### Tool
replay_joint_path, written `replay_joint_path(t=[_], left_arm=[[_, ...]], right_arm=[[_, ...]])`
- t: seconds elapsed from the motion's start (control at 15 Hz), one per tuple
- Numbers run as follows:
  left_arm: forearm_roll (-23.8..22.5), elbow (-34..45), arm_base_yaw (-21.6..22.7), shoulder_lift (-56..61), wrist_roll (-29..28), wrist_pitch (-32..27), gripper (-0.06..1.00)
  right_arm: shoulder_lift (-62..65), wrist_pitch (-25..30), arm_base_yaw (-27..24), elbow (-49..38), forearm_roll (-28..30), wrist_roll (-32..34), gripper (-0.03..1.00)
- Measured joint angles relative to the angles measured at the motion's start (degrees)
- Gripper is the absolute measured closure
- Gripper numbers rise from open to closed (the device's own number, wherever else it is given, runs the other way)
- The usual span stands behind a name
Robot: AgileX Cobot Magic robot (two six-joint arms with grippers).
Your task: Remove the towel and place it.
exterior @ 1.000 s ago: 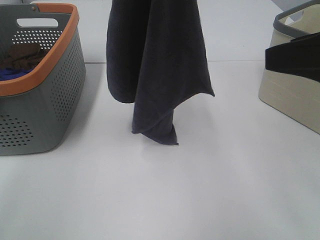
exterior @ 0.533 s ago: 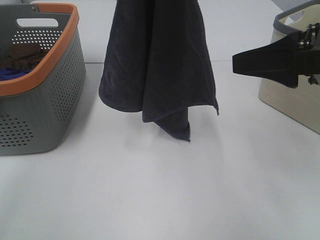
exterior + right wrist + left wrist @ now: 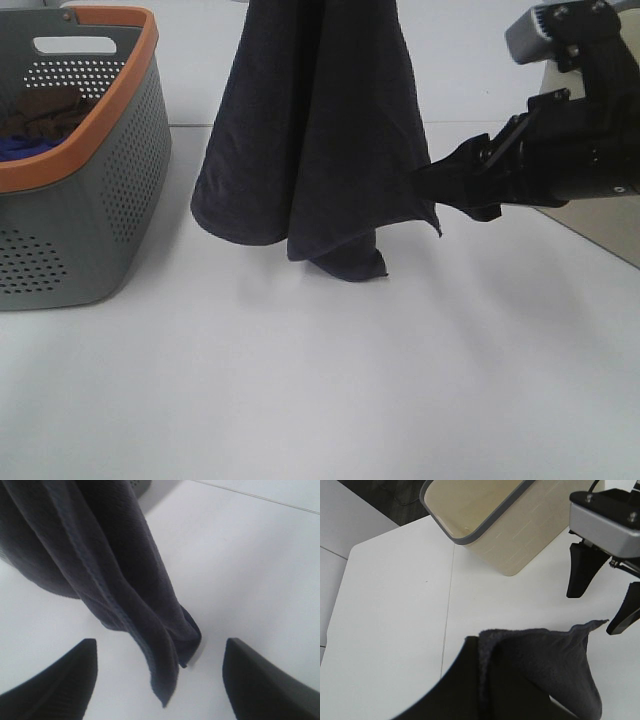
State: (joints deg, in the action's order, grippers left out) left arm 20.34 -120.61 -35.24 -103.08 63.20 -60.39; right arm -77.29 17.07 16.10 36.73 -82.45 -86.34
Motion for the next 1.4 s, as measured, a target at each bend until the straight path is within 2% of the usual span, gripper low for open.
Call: replay_joint_path(t=[0.07,0.53,0.67,0.93,1.07,1.2,1.33,1.4], left_arm=[[0.00,0.00,0.00,0.00,0.00,0.06,0.94],[0.06,0.00,0.00,0.00,0.06,0.11,0.94],[0.06,0.00,0.00,0.00,0.06,0.11,0.94],[0.06,0.00,0.00,0.00,0.00,-0.11,0.94],[-0.34,0.00,0.00,0.00,-1.03,-0.92,0.94],[-1.55,0.00,0.00,-0.11,-4.07,-2.01,0.94],[-5.16,0.00,0.00,-0.86,-9.91,-2.46,0.94],[-7.33,0.00,0.00,-1.55,-13.29,-2.81,0.94]], right_arm=[[-1.20,-1.55,1.20,0.00,0.00,-0.06,0.34],[-11.40,2.58,1.89,2.86,-2.23,-1.38,0.34],[-12.15,2.46,1.89,2.86,-2.29,-1.49,0.47],[-12.15,2.58,1.89,2.86,-2.29,0.17,0.95],[-12.15,3.04,1.89,2.86,-1.78,2.64,0.97],[-10.89,5.33,1.89,3.09,3.84,9.00,0.97],[-8.48,8.71,1.89,5.16,17.30,21.66,0.97],[-7.85,12.03,1.89,7.62,27.04,31.00,0.97]])
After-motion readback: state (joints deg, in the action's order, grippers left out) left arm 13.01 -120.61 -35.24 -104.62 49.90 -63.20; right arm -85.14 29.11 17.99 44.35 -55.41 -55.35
